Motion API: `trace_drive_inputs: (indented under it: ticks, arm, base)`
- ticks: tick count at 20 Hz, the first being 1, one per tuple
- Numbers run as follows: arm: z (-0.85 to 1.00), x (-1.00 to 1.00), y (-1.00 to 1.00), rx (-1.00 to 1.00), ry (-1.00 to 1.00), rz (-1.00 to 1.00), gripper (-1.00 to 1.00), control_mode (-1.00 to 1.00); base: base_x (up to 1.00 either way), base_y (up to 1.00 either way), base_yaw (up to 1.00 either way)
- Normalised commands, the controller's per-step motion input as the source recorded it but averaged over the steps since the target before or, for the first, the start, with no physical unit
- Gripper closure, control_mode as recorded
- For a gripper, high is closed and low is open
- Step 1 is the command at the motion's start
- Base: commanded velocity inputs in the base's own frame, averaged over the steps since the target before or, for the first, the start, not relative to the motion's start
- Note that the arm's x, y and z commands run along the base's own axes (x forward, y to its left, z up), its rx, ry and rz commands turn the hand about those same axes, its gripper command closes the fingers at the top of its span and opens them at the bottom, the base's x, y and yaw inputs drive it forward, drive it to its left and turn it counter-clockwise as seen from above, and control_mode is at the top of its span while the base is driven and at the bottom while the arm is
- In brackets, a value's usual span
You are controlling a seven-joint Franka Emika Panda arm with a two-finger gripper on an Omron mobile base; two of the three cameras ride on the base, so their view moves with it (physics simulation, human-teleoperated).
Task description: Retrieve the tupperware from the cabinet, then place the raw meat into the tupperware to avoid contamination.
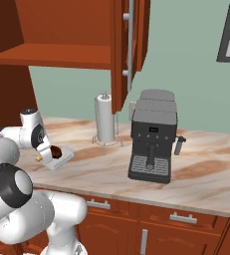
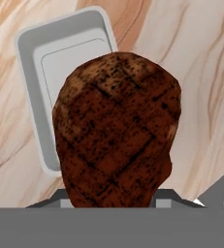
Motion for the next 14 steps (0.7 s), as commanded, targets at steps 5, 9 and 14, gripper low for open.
trace_drive_inputs:
  ticks: [5,9,14]
  arm:
    - [-0.19,0.23,0.08,0.0,0.02,-0.01,1.0,-1.0]
    - [-0.21,0.24,0.14,-0.01,0.01,-0.01,1.0,-1.0]
    - [-0.18,0.24,0.13,0.0,0.02,-0.01,1.0,-1.0]
  base:
    - [0.0,0.0,0.0]
    - [0.0,0.0,0.0]
    - [0.0,0.0,0.0]
